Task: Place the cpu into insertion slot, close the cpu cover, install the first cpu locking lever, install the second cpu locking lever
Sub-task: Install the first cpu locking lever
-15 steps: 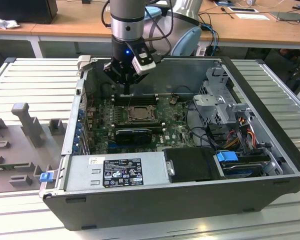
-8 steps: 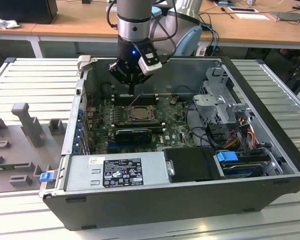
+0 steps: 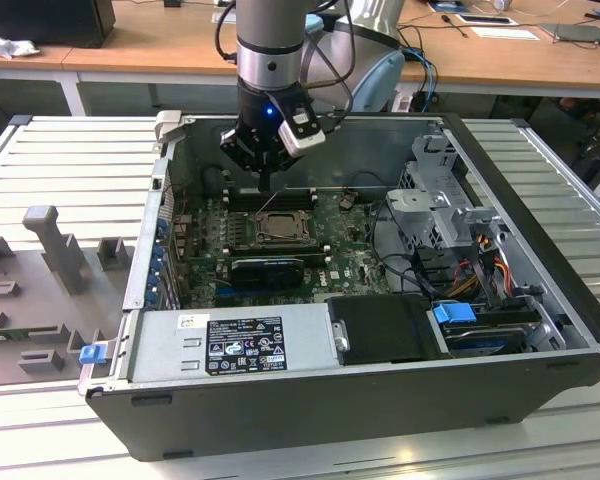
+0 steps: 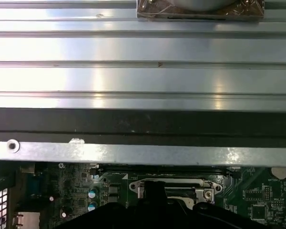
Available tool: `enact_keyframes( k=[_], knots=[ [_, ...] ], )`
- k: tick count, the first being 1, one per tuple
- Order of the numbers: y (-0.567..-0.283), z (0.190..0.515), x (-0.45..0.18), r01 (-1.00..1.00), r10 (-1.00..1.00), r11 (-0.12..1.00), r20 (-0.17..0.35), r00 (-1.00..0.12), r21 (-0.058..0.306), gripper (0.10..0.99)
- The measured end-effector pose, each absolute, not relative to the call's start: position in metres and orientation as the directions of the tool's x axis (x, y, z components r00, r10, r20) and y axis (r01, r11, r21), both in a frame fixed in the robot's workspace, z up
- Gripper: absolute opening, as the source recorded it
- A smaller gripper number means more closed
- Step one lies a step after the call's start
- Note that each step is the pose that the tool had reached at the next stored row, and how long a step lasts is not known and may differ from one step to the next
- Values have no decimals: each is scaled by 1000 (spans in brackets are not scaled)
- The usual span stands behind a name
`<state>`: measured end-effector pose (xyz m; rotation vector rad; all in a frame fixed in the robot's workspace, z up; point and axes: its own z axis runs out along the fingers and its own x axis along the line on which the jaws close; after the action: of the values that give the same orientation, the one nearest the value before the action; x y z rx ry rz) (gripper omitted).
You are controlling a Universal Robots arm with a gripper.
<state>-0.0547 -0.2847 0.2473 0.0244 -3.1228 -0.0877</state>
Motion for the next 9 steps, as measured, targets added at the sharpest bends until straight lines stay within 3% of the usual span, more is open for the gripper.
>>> enact_keyframes(
  k=[9],
  knots=[
    [-279, 243, -43, -21, -22, 998, 17, -1000, 56, 106]
  ],
)
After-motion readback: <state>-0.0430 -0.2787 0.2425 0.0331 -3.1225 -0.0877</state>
